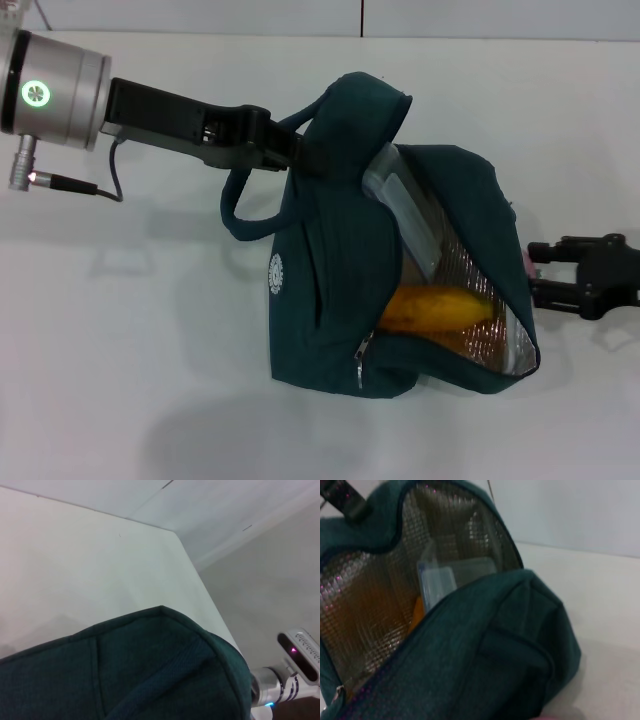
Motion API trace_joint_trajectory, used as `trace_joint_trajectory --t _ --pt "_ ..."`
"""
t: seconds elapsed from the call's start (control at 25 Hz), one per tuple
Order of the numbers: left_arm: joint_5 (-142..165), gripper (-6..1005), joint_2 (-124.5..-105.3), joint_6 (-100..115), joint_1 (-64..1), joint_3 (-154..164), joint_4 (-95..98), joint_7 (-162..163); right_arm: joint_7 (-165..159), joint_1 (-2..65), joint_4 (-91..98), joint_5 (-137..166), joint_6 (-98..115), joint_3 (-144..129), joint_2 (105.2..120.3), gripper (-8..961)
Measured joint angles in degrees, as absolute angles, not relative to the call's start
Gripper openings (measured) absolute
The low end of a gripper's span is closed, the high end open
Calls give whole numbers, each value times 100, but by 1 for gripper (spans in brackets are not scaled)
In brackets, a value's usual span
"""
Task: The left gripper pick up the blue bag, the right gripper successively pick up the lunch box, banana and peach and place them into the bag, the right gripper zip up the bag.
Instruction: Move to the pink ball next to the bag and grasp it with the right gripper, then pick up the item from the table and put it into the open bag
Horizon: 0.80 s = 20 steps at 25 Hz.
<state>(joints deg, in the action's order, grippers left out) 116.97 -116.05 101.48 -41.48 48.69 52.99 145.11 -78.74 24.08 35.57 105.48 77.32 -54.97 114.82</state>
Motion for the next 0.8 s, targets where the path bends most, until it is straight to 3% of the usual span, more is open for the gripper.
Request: trace_joint_trajectory --t 0.44,0.68,0.8 --pt "11697 42 -11601 10152 -4152 4854 5299 14494 -7936 2735 3318 10547 7548 -5674 11518 455" --pt "11699 42 -11601 10152 -4157 4844 5300 14470 -7952 2687 3313 10495 7536 -5564 11484 225" --pt "11698 42 -11601 10152 -4159 4843 5300 14468 -7963 2601 3314 10486 7569 -5296 11440 179"
